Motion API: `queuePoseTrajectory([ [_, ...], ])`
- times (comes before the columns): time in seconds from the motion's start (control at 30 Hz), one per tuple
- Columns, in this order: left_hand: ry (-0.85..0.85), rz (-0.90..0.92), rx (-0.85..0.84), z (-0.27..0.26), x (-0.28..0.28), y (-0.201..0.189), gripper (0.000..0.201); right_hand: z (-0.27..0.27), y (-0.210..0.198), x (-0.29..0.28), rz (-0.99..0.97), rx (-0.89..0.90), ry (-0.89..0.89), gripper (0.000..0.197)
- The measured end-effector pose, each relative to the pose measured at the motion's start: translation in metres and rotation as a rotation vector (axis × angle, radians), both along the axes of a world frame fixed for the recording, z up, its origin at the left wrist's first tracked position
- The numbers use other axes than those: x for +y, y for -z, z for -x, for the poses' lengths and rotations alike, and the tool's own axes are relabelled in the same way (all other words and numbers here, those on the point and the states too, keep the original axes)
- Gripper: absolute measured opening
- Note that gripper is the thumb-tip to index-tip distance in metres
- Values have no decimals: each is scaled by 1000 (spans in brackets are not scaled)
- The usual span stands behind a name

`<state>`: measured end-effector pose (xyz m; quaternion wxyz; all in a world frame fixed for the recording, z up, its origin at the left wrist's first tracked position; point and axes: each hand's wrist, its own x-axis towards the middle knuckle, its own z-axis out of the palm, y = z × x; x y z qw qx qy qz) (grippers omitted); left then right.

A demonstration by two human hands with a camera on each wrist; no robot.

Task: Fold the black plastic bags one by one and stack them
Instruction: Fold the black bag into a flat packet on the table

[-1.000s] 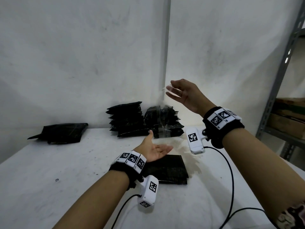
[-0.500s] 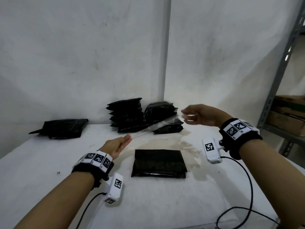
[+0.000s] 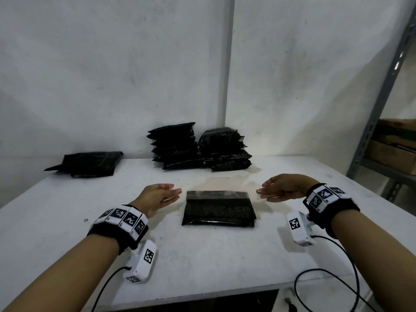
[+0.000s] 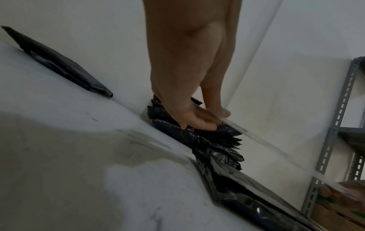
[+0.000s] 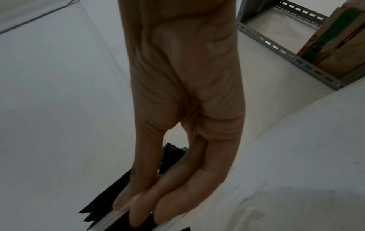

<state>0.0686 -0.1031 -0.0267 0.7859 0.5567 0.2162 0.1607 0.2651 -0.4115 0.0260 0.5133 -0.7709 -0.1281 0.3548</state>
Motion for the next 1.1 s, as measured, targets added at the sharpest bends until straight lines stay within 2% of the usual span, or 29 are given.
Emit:
queuePoseTrajectory([
  [0.1, 6, -18, 12, 1, -1, 3, 37, 1, 8, -4, 65, -1, 12, 5],
  [0.23, 19, -71, 42, -1, -1, 4, 37, 0, 18, -7, 111, 13, -16, 9],
  [0.47, 51, -198, 192, -4, 3, 12, 46, 5, 26, -6, 173, 21, -40, 7],
  [0.73, 79, -202, 277, -5, 11, 17, 50, 3, 29, -3, 196, 27, -49, 8],
  [0.93, 77, -235, 289, -5, 9, 17, 46, 5, 32, 0, 224, 7, -83, 10],
  [1.1, 100, -231, 282, -5, 12, 19, 34, 5, 37, 3, 245, 20, -97, 8],
])
